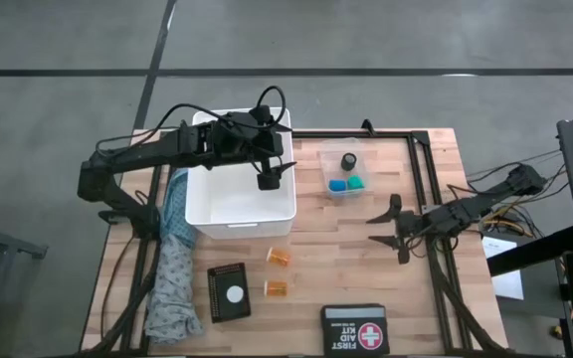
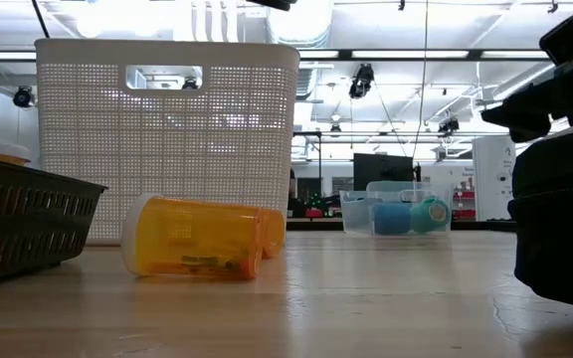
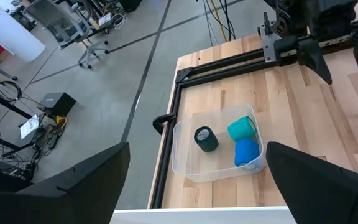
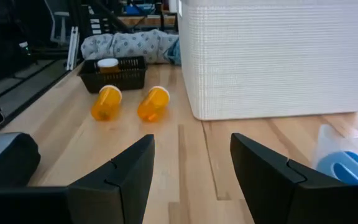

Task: Pick & place medical supplies in basket/bin
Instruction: Put the top orange pill bottle into the black bin

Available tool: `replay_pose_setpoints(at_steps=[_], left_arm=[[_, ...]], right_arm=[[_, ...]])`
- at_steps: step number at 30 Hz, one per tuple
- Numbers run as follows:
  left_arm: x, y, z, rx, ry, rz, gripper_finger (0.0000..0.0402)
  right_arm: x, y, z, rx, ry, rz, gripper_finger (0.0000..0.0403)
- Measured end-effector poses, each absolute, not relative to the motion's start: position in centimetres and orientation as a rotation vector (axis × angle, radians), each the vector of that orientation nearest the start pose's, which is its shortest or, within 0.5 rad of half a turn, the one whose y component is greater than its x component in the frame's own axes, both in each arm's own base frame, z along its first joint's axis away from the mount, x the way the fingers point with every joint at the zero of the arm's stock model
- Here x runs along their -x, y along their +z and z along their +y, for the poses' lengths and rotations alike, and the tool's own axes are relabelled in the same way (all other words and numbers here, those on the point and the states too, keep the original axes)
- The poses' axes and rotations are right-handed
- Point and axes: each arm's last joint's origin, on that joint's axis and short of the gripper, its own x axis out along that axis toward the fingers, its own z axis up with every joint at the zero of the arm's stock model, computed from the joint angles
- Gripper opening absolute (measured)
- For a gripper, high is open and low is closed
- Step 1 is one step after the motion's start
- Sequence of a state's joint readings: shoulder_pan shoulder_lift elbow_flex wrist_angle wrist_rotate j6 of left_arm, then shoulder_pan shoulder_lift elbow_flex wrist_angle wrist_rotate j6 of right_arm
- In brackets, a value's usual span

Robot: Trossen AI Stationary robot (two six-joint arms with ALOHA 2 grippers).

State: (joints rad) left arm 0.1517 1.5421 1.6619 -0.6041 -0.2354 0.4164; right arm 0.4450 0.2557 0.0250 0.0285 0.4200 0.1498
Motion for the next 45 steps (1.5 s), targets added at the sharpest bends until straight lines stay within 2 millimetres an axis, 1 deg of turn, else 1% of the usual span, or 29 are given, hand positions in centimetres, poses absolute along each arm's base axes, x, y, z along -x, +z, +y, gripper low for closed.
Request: replay_pose_setpoints(at_steps=[5,10,15,39,41,42,45], left_arm=[[-32.9,41.2,5.7,-0.424,0.273,0.559,0.0381],[-32.9,41.2,5.7,-0.424,0.273,0.559,0.0381],[-32.9,41.2,5.7,-0.426,0.272,0.56,0.0381],[-32.9,41.2,5.7,-0.421,0.273,0.559,0.0381],[-32.8,41.1,5.7,-0.377,0.284,0.556,0.0381],[-32.7,41.0,5.5,-0.321,0.291,0.566,0.0381],[-31.4,40.6,4.7,-0.126,0.311,0.635,0.0381]], right_arm=[[-10.0,16.0,3.3,0.01,-0.015,0.137,0.0205],[-9.9,16.1,3.2,0.057,-0.031,0.123,0.0205],[-9.9,16.1,3.4,0.061,0.017,0.125,0.0205],[-9.9,16.1,3.4,0.069,0.027,0.124,0.0206],[-9.9,16.1,3.4,0.069,0.027,0.124,0.0206],[-9.9,16.1,3.4,0.069,0.027,0.124,0.0206],[-9.9,16.1,3.4,0.069,0.027,0.124,0.0206]])
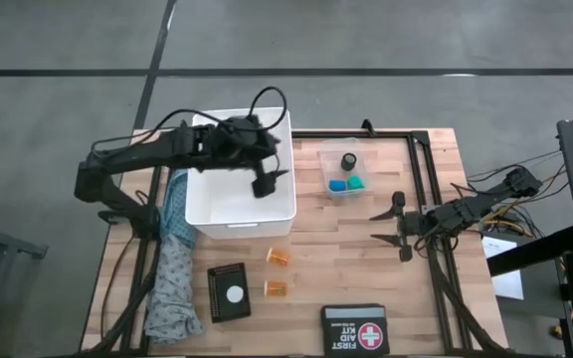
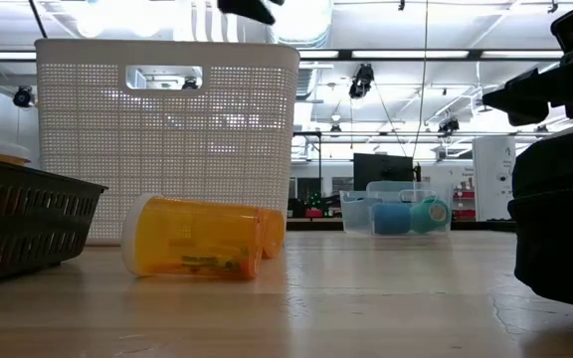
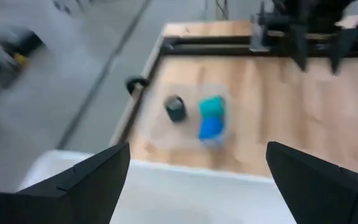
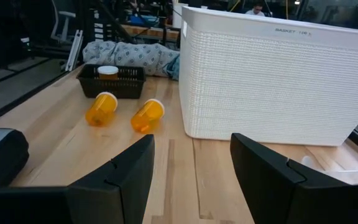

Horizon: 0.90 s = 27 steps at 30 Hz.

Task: Pick & place medical supplies in basket/bin
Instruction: Put the top orange pill bottle into the black bin

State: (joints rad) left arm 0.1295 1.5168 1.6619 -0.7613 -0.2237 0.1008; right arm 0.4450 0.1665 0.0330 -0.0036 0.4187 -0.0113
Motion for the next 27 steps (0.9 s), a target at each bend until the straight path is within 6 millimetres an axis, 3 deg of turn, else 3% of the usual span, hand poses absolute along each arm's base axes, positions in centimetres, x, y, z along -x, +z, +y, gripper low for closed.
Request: replay_pose_setpoints(at_steps=[7,15,19,27], left_arm=[[-27.4,41.5,0.0,-0.203,0.136,0.769,0.0381],[-24.2,43.7,-6.7,-0.185,0.049,0.612,0.0381],[-24.3,43.4,-8.9,-0.079,0.08,0.588,0.0381],[-26.9,41.1,-12.7,0.02,0.123,0.593,0.0382]], right_arm=[[-9.9,16.1,3.4,0.069,0.027,0.124,0.0206],[-9.9,16.1,3.4,0.069,0.027,0.125,0.0206],[-9.9,16.1,3.4,0.068,0.027,0.124,0.0206],[-9.9,16.1,3.4,0.069,0.026,0.124,0.0206]])
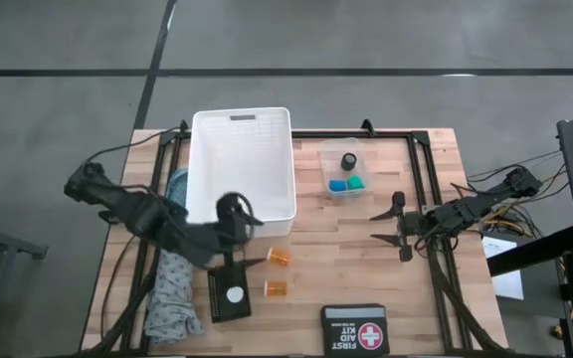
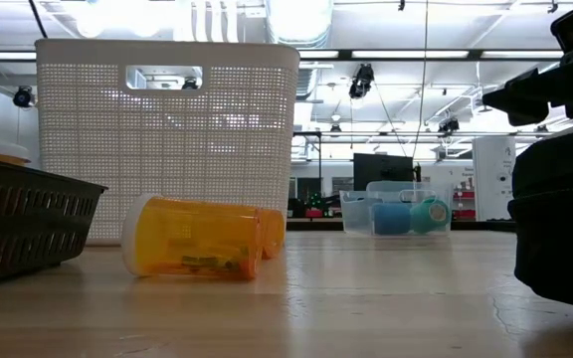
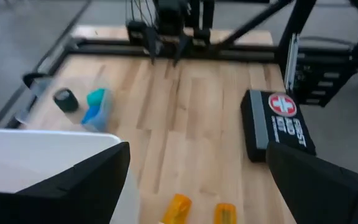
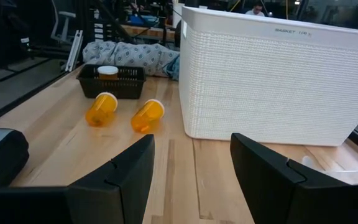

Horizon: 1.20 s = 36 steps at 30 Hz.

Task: Pick & place medical supplies in basket/bin
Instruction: Put the top orange pill bottle into the black bin

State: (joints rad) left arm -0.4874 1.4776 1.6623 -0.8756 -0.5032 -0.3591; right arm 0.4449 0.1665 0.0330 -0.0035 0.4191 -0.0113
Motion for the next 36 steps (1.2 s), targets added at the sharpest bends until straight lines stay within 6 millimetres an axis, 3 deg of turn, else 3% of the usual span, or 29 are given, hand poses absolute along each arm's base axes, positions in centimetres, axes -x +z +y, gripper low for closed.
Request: replay_pose_setpoints(at_steps=[6,14,20,24,36], left_arm=[[-27.8,39.5,-14.4,0.046,0.151,0.623,0.0381],[-26.8,38.3,-17.4,-0.002,0.136,0.576,0.0371],[-25.3,34.8,-20.7,-0.059,0.058,0.579,0.0357],[-25.3,32.3,-22.0,0.0,0.03,0.505,0.0344],[-25.1,26.0,-21.8,0.09,-0.052,0.549,0.0312]], right_arm=[[-9.9,16.1,3.4,0.069,0.026,0.124,0.0206],[-9.9,16.1,3.4,0.069,0.026,0.124,0.0206],[-9.9,16.1,3.4,0.069,0.026,0.124,0.0206],[-9.9,16.1,3.4,0.069,0.026,0.125,0.0206],[-9.9,16.1,3.4,0.069,0.026,0.125,0.0206]])
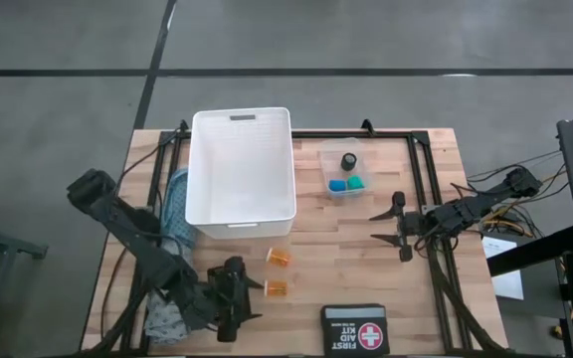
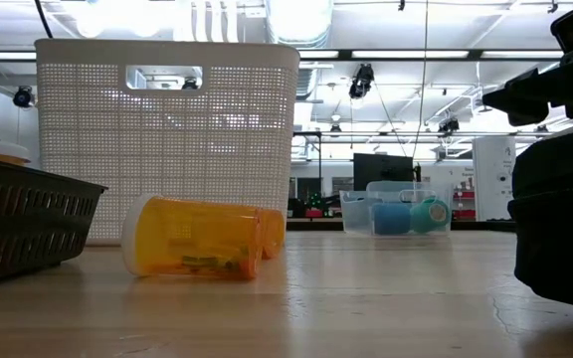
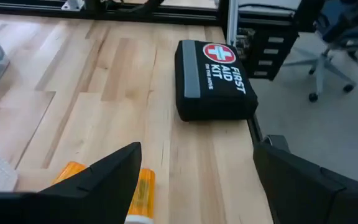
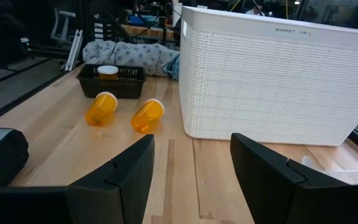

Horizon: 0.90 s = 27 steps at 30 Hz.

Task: Pick & place medical supplies in basket/bin
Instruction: Put the top orange pill bottle into the black bin

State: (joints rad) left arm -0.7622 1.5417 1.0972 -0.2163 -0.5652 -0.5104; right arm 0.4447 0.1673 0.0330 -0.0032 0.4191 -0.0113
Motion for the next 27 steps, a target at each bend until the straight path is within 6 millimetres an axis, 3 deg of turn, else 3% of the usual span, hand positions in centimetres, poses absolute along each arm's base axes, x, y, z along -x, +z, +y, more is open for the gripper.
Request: replay_pose_setpoints(at_steps=[5,15,23,27], left_arm=[[-25.6,24.2,-20.7,0.128,-0.046,0.549,0.0312],[-26.4,23.4,-19.7,0.136,-0.08,0.651,0.0312],[-27.8,18.8,-20.9,0.087,-0.044,0.745,0.0312],[-27.9,17.4,-21.0,0.049,-0.033,0.793,0.0312]], right_arm=[[-9.9,16.1,3.4,0.069,0.026,0.125,0.0206],[-9.9,16.1,3.4,0.069,0.026,0.124,0.0206],[-9.9,16.1,3.4,0.069,0.026,0.124,0.0206],[-9.9,16.1,3.4,0.069,0.026,0.125,0.0206]])
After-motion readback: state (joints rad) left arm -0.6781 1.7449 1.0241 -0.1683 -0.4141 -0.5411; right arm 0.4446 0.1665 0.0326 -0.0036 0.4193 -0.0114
